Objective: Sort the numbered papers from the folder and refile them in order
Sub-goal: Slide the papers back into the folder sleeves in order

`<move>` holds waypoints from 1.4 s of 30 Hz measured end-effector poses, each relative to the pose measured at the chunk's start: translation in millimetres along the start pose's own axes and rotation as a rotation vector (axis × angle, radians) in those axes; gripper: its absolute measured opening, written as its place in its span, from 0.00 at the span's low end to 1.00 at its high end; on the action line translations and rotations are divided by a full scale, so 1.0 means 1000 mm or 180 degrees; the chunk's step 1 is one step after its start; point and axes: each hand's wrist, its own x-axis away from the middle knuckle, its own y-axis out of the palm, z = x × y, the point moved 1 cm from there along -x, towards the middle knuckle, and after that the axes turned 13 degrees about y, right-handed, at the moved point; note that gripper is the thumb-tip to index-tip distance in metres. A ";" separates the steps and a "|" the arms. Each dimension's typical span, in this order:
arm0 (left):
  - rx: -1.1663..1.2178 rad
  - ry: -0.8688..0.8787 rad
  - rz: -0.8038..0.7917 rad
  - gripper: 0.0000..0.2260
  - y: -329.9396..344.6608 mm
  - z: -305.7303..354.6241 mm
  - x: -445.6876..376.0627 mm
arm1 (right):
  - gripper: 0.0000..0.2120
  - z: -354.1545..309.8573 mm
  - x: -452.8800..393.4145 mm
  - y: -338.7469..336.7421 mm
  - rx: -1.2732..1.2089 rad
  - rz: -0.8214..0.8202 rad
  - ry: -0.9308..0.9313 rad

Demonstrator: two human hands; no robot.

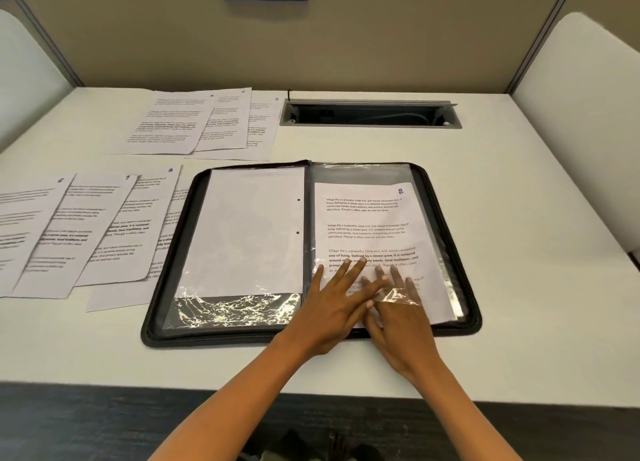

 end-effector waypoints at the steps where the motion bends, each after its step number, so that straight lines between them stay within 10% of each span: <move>1: 0.0022 0.0008 -0.0033 0.21 0.000 0.001 0.000 | 0.29 -0.001 0.000 0.001 0.0115 -0.0019 0.0014; 20: 0.0159 -0.0091 -0.0220 0.20 -0.002 0.008 -0.001 | 0.34 0.003 -0.056 0.015 0.0965 -0.0191 -0.0178; 30: 0.0129 -0.0011 -0.0191 0.21 -0.003 0.007 0.003 | 0.12 0.024 0.031 -0.037 -0.1190 0.0858 -0.0267; 37: -0.0006 -0.0086 -0.0320 0.21 0.005 0.011 0.002 | 0.13 0.038 0.022 -0.072 -0.2047 0.1753 0.1405; 42: -0.0094 -0.0110 -0.0379 0.21 0.007 0.013 0.003 | 0.24 0.048 -0.002 -0.070 -0.1827 0.0605 0.2672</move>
